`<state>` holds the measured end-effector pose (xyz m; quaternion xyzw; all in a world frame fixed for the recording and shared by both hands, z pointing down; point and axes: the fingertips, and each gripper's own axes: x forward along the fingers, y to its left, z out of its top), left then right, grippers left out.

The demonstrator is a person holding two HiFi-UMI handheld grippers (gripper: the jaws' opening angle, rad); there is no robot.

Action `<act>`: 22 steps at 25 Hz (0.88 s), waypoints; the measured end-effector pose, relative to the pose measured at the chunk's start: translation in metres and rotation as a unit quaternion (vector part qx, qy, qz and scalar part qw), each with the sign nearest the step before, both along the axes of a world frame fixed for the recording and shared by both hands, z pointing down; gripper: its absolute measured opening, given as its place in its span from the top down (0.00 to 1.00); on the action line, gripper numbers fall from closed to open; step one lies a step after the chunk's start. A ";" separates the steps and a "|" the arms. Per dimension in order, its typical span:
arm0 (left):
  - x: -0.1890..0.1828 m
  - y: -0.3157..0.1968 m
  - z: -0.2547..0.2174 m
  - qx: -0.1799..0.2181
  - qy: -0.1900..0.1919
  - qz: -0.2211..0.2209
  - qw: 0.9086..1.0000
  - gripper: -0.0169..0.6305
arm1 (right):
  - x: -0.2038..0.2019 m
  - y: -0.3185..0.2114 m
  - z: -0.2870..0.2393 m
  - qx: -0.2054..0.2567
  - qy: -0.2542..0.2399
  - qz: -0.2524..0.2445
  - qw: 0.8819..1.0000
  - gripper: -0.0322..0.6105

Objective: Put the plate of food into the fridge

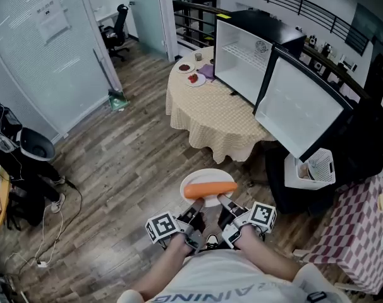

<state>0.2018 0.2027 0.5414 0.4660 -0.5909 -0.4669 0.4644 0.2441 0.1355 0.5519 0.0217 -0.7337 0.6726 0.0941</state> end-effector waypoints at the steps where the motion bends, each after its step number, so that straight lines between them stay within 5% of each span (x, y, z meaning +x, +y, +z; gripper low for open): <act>1: -0.004 -0.008 0.001 -0.004 0.000 -0.001 1.000 0.93 | -0.004 -0.009 0.001 0.000 0.000 0.000 1.000 0.90; 14: -0.056 -0.071 0.017 -0.022 0.005 0.006 1.000 0.93 | -0.055 -0.071 0.017 -0.017 0.000 0.006 1.000 0.90; 22: -0.127 -0.101 0.020 -0.023 0.008 0.040 0.999 0.93 | -0.122 -0.099 0.019 -0.013 0.001 0.038 0.999 0.90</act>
